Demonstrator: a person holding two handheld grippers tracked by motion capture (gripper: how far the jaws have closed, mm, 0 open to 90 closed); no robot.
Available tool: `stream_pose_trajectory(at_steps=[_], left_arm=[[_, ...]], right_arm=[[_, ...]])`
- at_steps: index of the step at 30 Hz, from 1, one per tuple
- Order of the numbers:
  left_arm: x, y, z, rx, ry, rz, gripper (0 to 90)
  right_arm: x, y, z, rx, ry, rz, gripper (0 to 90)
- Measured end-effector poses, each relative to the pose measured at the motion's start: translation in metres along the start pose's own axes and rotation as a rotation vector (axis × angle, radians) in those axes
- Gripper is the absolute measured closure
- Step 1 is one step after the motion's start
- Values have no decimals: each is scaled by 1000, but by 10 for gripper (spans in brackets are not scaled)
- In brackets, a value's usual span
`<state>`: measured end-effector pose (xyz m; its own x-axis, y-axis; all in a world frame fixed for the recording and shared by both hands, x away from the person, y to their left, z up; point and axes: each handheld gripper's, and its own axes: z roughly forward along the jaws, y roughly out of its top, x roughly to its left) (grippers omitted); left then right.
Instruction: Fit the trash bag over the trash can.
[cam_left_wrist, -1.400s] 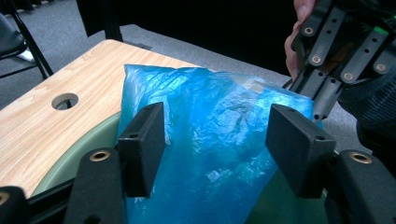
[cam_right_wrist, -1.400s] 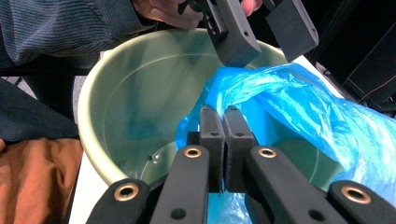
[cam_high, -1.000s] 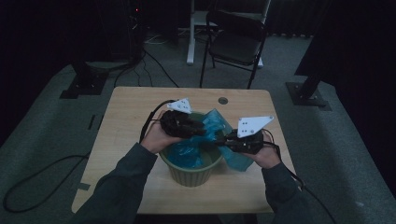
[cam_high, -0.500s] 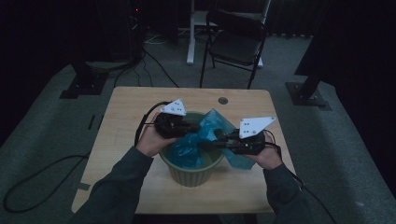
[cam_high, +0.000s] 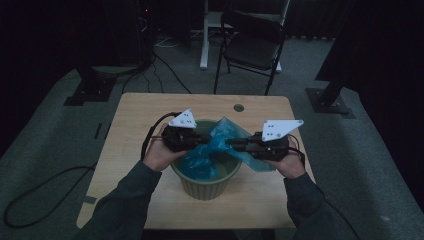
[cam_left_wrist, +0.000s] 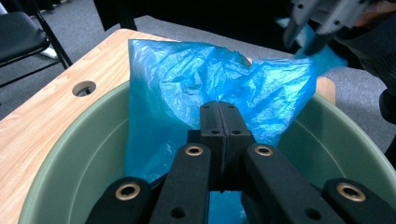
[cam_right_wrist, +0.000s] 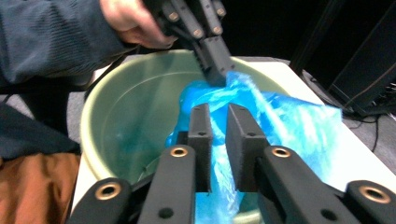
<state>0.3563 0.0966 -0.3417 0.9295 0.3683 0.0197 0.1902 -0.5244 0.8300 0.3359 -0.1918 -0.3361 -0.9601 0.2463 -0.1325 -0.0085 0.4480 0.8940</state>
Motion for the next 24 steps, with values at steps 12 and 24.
stream_pose_trajectory(at_steps=[12,24], left_arm=[[0,-2,-2,-12,10,-1,900],[-2,-4,-5,-24,11,3,900]], right_arm=[[-3,5,-4,12,-50,9,844],[-4,-2,13,59,-66,30,822]])
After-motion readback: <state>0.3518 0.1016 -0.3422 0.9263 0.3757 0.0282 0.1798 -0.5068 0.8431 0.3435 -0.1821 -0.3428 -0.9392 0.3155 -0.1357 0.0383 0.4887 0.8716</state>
